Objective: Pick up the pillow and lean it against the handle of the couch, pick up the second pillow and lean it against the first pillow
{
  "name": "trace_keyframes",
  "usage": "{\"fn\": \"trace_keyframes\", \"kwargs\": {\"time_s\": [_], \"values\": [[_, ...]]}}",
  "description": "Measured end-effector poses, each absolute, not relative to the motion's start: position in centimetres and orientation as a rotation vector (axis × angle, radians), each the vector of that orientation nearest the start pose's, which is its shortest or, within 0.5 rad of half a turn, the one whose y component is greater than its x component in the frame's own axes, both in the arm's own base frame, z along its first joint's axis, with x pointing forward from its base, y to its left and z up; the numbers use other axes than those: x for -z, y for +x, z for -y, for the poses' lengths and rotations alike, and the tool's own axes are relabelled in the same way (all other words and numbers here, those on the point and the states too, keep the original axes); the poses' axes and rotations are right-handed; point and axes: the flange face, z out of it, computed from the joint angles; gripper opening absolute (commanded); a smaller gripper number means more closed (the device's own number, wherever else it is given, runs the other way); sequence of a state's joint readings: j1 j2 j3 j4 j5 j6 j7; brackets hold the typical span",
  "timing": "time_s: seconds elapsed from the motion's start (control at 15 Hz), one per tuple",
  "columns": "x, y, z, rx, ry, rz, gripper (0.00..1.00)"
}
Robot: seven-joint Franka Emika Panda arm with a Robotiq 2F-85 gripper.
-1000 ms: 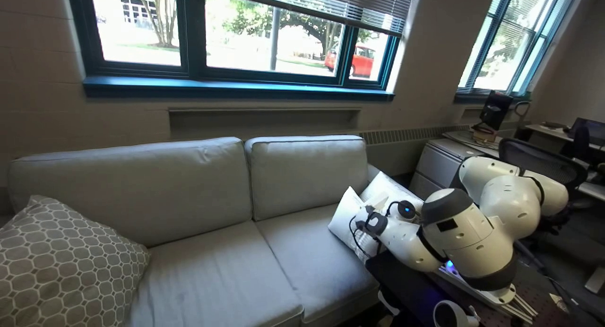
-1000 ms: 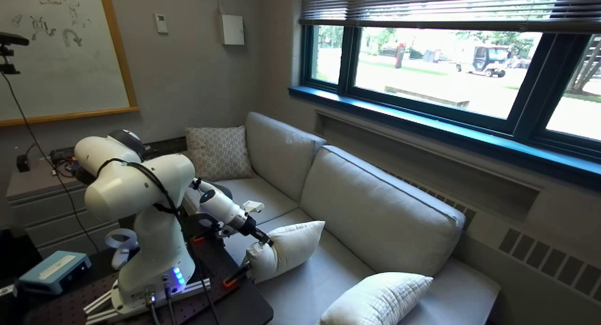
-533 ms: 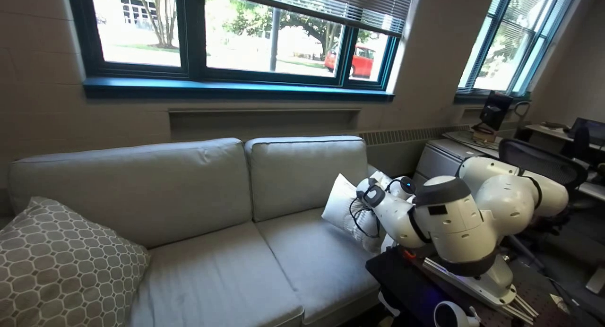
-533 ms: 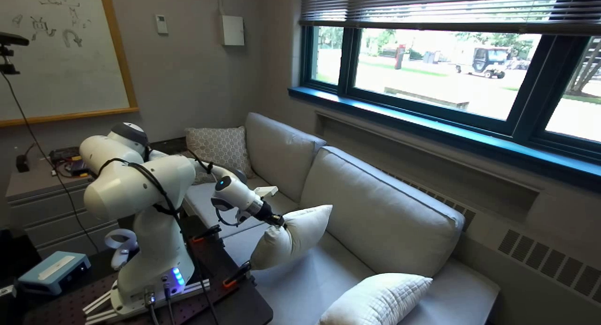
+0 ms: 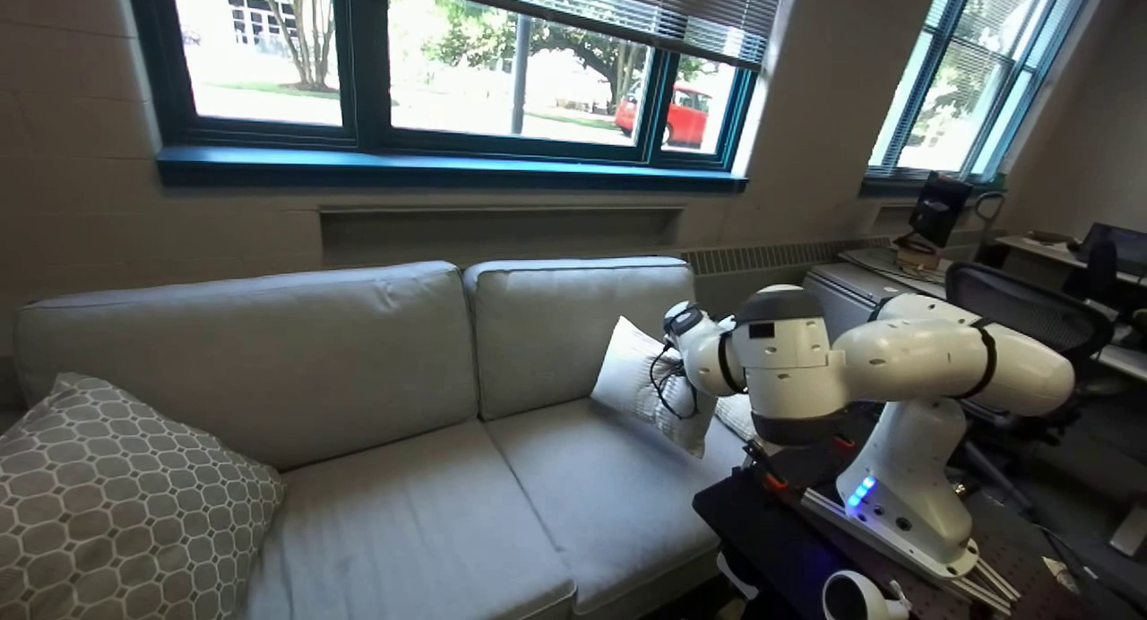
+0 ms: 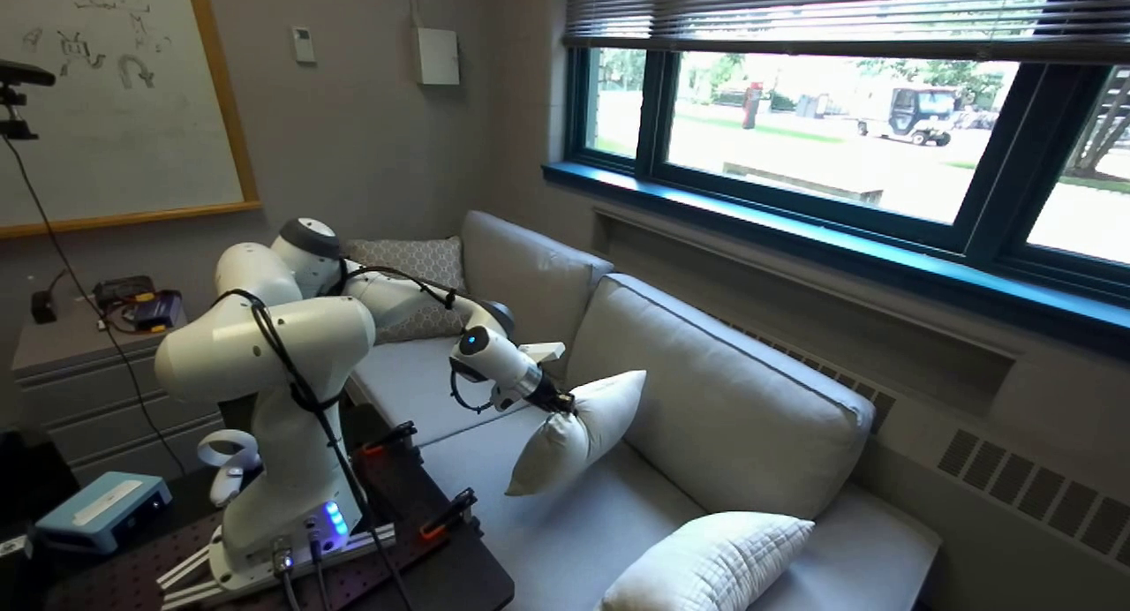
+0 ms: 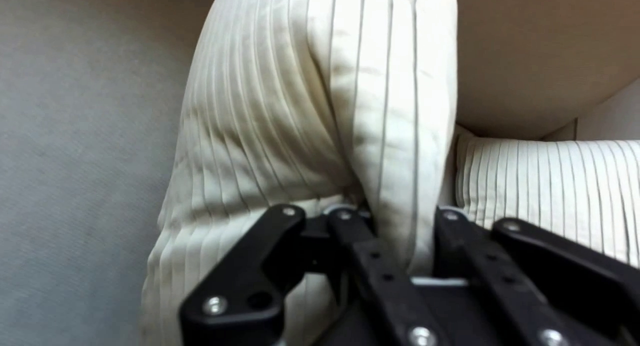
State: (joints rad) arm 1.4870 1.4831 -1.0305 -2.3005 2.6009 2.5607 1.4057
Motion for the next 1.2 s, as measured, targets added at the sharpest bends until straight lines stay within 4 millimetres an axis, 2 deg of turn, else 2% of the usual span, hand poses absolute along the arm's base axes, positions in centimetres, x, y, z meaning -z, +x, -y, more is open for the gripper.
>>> {"fn": "trace_keyframes", "kwargs": {"time_s": [0.27, 0.8, 1.2], "values": [[-7.4, 47.8, 3.0, 0.451, -0.399, -2.406, 0.07], [-6.6, 52.7, 8.0, 0.461, -0.399, -2.383, 0.07], [-5.0, 54.4, 14.1, 0.472, -0.339, -2.398, 0.07]]}}
